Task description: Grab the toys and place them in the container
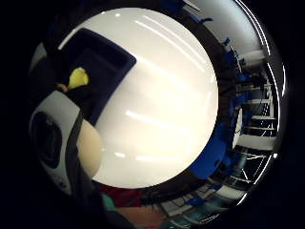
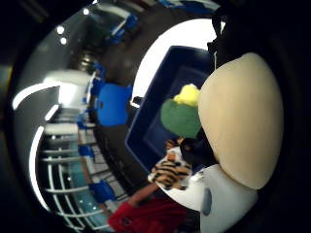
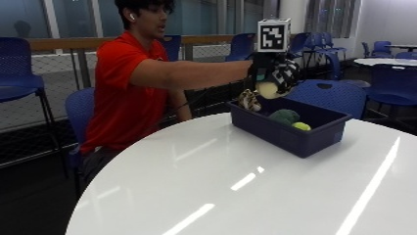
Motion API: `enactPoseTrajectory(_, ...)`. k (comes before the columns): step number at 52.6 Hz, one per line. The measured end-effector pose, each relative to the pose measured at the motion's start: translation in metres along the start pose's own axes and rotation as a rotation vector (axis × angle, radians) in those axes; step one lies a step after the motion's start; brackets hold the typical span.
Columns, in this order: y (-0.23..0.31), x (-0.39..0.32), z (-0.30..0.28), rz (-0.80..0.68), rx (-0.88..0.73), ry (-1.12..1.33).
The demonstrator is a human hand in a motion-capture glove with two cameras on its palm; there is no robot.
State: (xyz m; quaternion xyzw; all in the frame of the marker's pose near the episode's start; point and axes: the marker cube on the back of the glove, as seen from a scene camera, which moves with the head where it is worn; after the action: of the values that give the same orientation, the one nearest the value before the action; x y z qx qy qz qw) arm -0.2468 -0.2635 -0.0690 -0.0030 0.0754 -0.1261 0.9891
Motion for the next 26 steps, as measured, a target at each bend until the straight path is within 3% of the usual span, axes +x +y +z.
enactPoseTrajectory(4, -0.003, -0.020, -0.003, -0.128, 0.005, 0.100)
enactPoseTrajectory(18, -0.016, -0.088, -0.008, -0.130, 0.024, 0.040)
enactPoseTrajectory(26, -0.013, -0.083, 0.006, -0.088, -0.108, 0.082)
